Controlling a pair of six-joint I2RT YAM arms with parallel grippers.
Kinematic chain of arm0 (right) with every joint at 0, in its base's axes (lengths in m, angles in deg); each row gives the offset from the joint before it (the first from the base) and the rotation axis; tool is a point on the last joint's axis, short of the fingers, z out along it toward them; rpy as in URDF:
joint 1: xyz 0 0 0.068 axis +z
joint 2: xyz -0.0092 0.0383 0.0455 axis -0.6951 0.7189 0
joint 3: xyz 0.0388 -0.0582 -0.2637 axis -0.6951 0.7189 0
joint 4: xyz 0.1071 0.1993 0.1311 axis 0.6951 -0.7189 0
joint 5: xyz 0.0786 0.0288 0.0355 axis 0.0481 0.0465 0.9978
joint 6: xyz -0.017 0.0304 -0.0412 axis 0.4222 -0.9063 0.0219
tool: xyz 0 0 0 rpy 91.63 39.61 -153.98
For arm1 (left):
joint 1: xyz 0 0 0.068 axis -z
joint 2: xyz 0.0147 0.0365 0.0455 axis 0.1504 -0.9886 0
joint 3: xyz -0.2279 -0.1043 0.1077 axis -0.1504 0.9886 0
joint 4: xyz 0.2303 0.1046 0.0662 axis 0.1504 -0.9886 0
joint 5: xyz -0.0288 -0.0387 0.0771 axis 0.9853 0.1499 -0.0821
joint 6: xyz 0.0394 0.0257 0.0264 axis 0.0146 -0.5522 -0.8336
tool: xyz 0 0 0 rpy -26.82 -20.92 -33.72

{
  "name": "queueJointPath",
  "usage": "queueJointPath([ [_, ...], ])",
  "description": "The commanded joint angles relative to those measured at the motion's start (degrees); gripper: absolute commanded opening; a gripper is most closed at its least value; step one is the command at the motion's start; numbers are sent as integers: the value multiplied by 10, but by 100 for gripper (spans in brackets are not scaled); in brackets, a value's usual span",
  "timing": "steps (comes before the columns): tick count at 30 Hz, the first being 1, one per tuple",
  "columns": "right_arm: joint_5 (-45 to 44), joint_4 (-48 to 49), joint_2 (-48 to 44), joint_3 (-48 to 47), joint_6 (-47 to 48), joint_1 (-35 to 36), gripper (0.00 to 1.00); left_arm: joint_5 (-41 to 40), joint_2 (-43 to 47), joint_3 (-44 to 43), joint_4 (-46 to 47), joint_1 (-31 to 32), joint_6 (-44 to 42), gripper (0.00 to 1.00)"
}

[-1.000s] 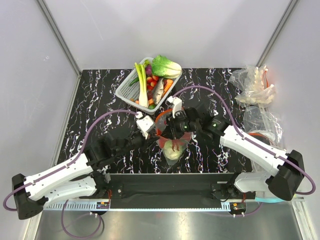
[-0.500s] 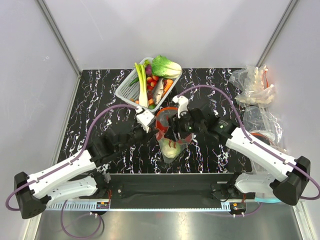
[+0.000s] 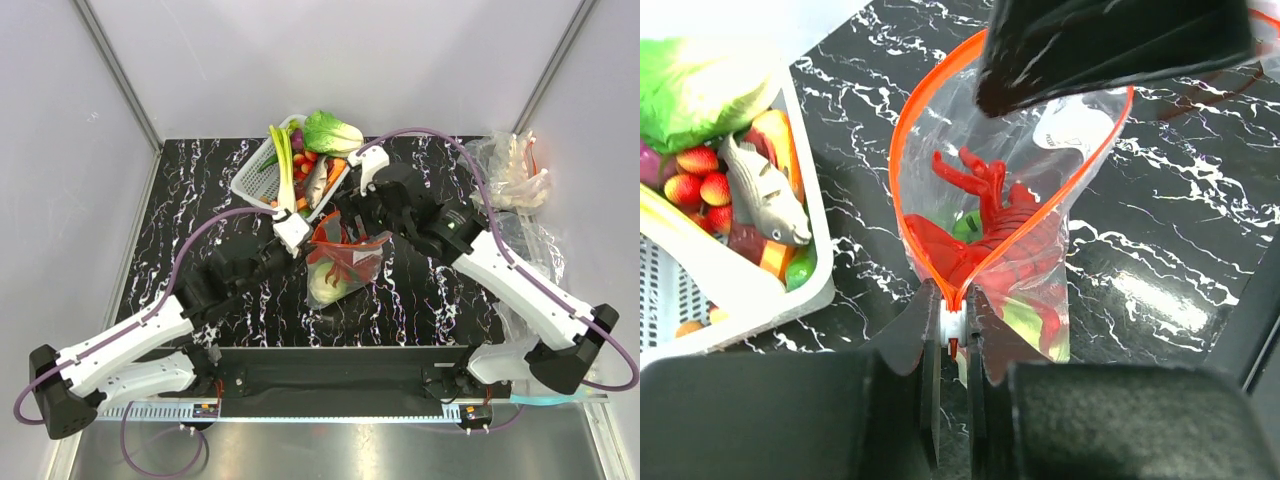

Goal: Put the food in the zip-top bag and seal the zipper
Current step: Adjust the fake lobster in the zipper food storage bag, then zip the zipper food storage bag at the center of the board.

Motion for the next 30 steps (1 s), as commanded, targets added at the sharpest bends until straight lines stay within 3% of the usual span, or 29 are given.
queueJointPath([
  [1,-4,-34,15,-24,97,-13,87,13,24,-23,62,-3,-35,0],
  [3,43,-24,11,-21,140,-28,90,6,31,-11,65,-4,-37,0],
  [7,253,59,-51,23,175,-55,100,10,37,4,76,-19,-29,1],
  [10,342,73,-70,37,203,-57,100,40,34,5,73,-31,-34,7],
  [13,359,61,-46,29,243,-57,98,63,39,5,64,-34,-45,18],
  [16,402,73,-39,50,320,-57,97,91,50,12,61,-34,-53,20],
  [21,451,146,-62,105,383,-55,98,111,55,4,44,-34,-48,7],
  [25,458,111,-36,70,413,-56,98,133,52,-2,35,-34,-43,0],
  [30,478,79,3,30,445,-57,97,150,48,-2,29,-34,-44,0],
])
